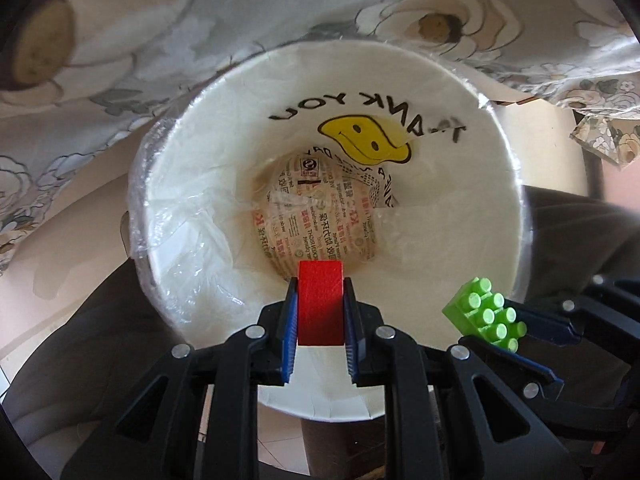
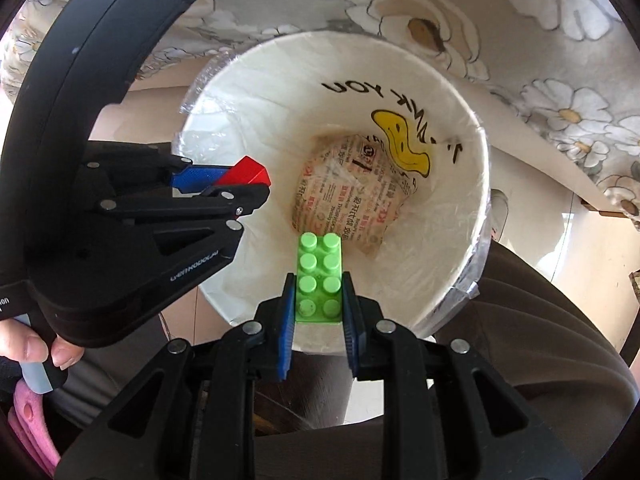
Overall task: Collect trash
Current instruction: 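Open both tools to drop the red block and green brick into the bin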
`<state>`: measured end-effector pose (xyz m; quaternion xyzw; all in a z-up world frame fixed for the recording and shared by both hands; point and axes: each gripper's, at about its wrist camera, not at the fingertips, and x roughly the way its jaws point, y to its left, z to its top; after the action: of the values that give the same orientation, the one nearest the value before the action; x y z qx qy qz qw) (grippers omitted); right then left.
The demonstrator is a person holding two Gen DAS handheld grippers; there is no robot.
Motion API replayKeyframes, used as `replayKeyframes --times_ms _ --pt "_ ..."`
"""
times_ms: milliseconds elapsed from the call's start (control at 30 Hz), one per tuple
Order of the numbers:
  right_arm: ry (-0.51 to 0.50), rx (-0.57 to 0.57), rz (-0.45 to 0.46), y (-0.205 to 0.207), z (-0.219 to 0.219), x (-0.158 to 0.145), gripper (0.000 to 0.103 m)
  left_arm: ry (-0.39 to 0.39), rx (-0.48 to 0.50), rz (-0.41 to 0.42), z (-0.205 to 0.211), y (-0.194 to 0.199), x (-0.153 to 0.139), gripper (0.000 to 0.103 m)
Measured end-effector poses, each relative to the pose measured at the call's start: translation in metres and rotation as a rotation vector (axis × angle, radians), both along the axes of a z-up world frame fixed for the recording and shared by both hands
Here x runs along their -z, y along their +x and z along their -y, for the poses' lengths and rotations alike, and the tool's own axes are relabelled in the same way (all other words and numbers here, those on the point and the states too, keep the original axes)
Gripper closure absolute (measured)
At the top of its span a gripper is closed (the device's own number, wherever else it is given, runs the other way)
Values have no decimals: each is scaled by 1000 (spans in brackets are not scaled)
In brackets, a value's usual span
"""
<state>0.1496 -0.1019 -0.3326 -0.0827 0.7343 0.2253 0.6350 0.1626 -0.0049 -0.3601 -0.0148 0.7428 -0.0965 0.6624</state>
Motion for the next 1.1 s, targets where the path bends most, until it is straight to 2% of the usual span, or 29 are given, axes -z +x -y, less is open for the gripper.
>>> replayKeyframes --times_ms 267,600,900,933,967,1000,1033,1100 --pt "-70 -14 4 14 -6 27 80 4 -23 -58 0 8 27 81" --pt "-80 8 -54 27 -5 62 80 35 -37 -104 0 19 53 81" --pt "-99 -3 -45 31 -7 70 80 46 -60 -128 -2 24 70 79" --pt "-104 -4 -40 31 -7 70 77 41 -66 -126 -2 25 69 76" --pt "-110 -2 -31 32 -7 68 72 39 -74 -123 -3 25 69 66" --pt "-114 3 -20 32 -7 66 60 40 -80 -117 -3 25 68 57" --pt "-116 10 -11 33 -6 65 55 39 -85 -110 -3 25 67 56" --pt "-101 26 -19 34 -5 63 55 32 -84 -107 -3 26 67 56"
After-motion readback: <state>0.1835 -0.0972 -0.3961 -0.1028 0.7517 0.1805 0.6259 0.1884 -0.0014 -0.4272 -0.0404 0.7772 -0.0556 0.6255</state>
